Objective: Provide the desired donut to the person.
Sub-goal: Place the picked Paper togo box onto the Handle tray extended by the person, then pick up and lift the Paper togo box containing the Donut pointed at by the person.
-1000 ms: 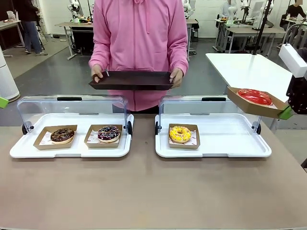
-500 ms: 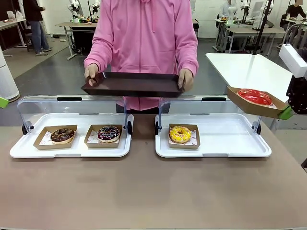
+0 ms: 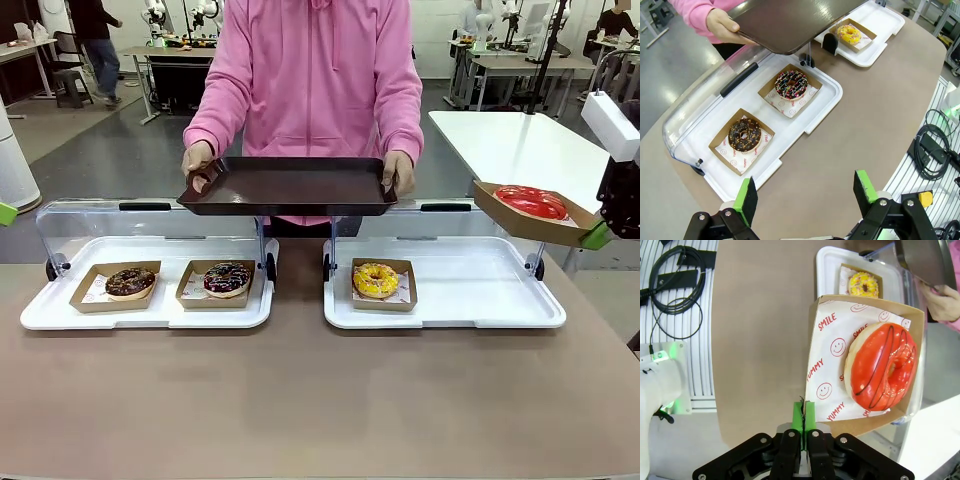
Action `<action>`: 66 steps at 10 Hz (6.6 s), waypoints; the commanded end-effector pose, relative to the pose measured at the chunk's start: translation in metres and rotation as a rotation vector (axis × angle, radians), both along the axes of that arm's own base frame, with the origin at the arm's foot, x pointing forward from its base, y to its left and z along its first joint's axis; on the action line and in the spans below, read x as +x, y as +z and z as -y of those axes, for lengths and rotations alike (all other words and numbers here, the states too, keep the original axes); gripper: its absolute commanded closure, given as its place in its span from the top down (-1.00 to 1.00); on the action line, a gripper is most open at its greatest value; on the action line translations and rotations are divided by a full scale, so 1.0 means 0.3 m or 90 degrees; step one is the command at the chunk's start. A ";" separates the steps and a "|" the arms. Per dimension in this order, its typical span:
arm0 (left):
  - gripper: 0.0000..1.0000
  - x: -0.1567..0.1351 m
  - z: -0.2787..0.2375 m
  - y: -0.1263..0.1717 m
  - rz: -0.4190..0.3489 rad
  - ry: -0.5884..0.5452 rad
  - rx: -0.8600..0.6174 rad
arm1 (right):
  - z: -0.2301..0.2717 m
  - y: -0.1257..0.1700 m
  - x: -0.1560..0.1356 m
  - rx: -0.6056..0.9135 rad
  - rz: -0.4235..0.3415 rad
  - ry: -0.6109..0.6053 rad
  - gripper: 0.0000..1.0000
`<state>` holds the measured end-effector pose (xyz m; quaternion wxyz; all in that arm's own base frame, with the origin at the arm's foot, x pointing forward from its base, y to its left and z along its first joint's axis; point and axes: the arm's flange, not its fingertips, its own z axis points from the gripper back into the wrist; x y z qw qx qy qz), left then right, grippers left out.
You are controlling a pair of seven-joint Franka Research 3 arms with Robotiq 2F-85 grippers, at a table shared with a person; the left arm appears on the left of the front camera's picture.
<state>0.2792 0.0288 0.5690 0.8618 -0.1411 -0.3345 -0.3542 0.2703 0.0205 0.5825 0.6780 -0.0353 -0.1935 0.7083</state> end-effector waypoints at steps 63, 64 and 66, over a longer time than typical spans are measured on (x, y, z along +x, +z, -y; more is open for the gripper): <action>1.00 0.001 -0.002 -0.002 0.003 -0.002 -0.003 | -0.318 0.155 0.531 0.208 -0.069 -0.030 1.00; 1.00 0.001 -0.002 -0.002 0.003 -0.002 -0.003 | -0.183 0.120 0.477 0.269 -0.066 -0.038 1.00; 1.00 0.001 -0.002 -0.002 0.003 -0.002 -0.003 | 0.012 0.022 0.390 0.373 -0.064 -0.108 1.00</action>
